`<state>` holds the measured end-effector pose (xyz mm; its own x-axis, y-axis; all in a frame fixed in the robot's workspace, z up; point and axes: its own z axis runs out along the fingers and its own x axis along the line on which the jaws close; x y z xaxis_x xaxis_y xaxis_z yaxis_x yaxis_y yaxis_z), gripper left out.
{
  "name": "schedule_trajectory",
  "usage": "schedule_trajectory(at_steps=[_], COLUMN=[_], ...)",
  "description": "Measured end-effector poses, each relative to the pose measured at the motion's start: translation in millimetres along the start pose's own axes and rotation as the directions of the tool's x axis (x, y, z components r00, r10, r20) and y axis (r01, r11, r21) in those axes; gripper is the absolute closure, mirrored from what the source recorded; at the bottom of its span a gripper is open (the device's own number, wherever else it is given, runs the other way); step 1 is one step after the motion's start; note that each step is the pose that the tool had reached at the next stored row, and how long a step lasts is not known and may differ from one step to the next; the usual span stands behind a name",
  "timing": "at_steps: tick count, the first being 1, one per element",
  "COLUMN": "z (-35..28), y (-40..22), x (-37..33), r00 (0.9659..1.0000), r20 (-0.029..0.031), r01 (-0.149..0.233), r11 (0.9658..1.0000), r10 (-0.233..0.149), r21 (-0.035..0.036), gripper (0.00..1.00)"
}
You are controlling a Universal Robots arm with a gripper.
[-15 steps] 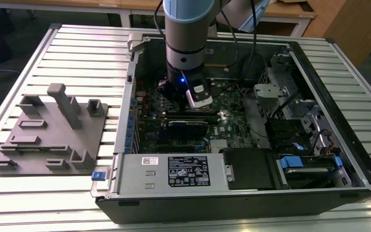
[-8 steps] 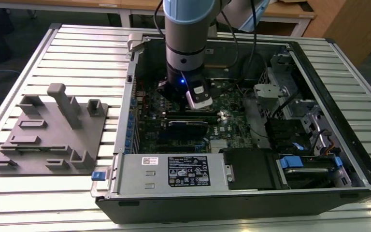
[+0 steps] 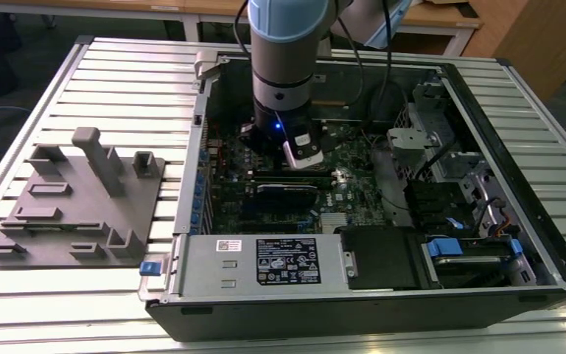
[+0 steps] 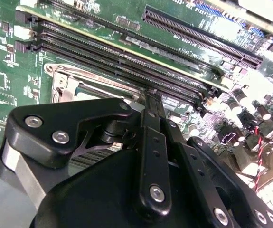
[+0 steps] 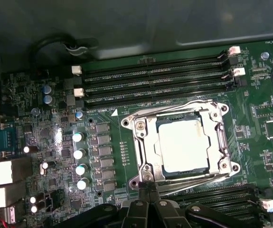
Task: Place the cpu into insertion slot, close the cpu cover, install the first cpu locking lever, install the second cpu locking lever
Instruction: 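Install the second cpu locking lever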
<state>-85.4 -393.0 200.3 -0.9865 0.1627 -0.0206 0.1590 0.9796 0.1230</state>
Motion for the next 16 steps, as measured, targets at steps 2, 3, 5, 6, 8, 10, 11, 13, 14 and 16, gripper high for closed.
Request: schedule_trajectory(at_steps=[2,3,5,6,8,10,11,13,14,16], z=[0.3,0.3,0.4,0.5,0.7,1.2,1.4,1.9,2.0,2.3], y=[-1.8,-2.4,-3.6,-4.4,-5.2,-6.0,-6.3,-6.8,-6.9,-7.3], x=[-0.2,-0.2,-0.1,0.0,0.1,0.4,0.7,1.7,2.3,3.1], r00=[1.0,1.0,1.0,1.0,1.0,1.0,1.0,1.0,1.0,0.9999], r20=[-0.0004,-0.0007,-0.003,-0.0045,-0.0056,-0.0065,-0.007,-0.0081,-0.0089,-0.0104], r01=[0.0,0.0,-0.001,-0.001,-0.002,-0.002,-0.002,-0.002,-0.002,-0.003], r11=[1.0,1.0,0.9998,0.9996,0.9994,0.9992,0.9991,0.9988,0.9985,0.998], r10=[0.0,0.0,0.001,0.001,0.001,0.002,0.002,0.002,0.002,0.002], r21=[-0.0013,-0.0038,-0.0179,-0.0274,-0.034,-0.0397,-0.0427,-0.0498,-0.0546,-0.0637], gripper=[0.89,0.89,0.89,0.89,0.89,0.89,0.89,0.89,0.89,0.89])
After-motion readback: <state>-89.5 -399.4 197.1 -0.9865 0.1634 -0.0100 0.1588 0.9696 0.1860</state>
